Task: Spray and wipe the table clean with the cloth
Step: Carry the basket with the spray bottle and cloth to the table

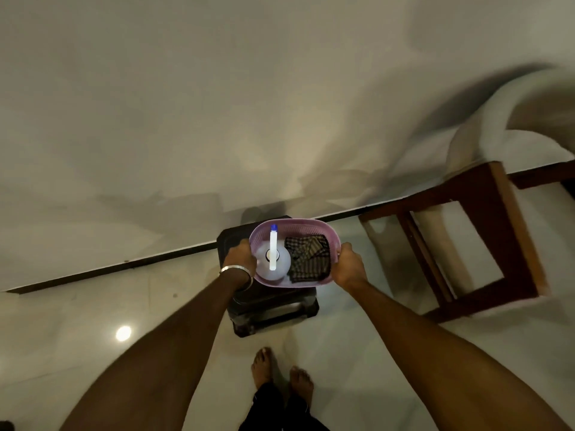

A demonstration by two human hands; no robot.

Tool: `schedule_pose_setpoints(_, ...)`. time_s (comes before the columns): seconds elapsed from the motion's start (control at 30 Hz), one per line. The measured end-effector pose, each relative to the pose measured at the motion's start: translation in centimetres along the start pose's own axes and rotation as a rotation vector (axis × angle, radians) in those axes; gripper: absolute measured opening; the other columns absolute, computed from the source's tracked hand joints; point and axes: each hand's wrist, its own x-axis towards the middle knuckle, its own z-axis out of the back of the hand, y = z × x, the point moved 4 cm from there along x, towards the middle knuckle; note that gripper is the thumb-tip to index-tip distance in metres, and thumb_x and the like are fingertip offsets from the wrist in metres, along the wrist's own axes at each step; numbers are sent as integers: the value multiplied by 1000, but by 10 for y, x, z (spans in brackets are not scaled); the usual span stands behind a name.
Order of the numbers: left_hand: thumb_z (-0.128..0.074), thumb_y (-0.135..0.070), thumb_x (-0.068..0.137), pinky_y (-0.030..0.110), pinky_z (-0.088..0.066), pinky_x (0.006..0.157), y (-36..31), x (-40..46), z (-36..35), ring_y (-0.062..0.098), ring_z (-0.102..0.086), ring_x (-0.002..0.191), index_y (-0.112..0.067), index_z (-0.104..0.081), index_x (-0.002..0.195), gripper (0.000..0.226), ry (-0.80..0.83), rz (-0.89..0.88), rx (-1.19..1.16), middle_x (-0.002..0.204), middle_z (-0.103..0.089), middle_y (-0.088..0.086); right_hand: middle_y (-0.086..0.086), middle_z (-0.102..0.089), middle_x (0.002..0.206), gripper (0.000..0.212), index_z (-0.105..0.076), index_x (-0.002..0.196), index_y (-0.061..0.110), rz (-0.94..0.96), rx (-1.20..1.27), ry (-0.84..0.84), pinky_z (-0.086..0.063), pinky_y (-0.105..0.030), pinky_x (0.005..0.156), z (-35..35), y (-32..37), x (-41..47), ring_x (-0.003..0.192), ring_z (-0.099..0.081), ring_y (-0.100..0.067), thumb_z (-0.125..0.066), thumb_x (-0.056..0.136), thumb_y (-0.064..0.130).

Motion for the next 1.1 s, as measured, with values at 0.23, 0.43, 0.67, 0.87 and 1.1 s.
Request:
schedule_pose_setpoints(0.23,-54,-13,92,38,-49,77,-67,-84,-10,39,-62,100,-2,-53,116,26,23,-148,49,112,-64,22,-21,-61,123,34,-49,124,-1,-56,32,-106,-50,-39,87,64,-64,-78,113,-60,-39,-60,92,8)
schedule_pose_setpoints(0.43,-56,-17,92,39,-51,82,-105,-158,-36,38,-62,103,-2,-53,117,30,89,-258,90,115,-63,22,-16,-69,112,35,-58,117,5,-114,116,-175,-60,-44,81,87,-139,-146,98,-69,-35,-69,84,11)
schedule_pose_setpoints(0.67,-59,-10,84,41,-49,86,-162,-253,-65,40,-60,104,-1,-57,118,34,100,-507,133,114,-64,22,-11,-65,108,32,-56,117,3,-179,177,-350,-51,-29,74,128,-214,-258,103,-66,-31,-66,90,15)
schedule_pose_setpoints(0.87,-63,-9,83,41,-46,86,-224,-355,-108,42,-59,106,3,-59,114,34,140,-741,264,115,-63,26,-17,-72,100,23,-68,104,3,-239,193,-483,-51,-34,74,164,-298,-373,98,-68,-35,-66,84,16)
schedule_pose_setpoints(1.1,-62,-18,83,38,-50,83,-279,-499,-190,38,-62,103,-4,-64,109,29,234,-940,326,110,-67,21,-21,-66,113,34,-54,116,-2,-474,240,-631,-52,-40,78,176,-426,-519,103,-64,-39,-65,88,17)
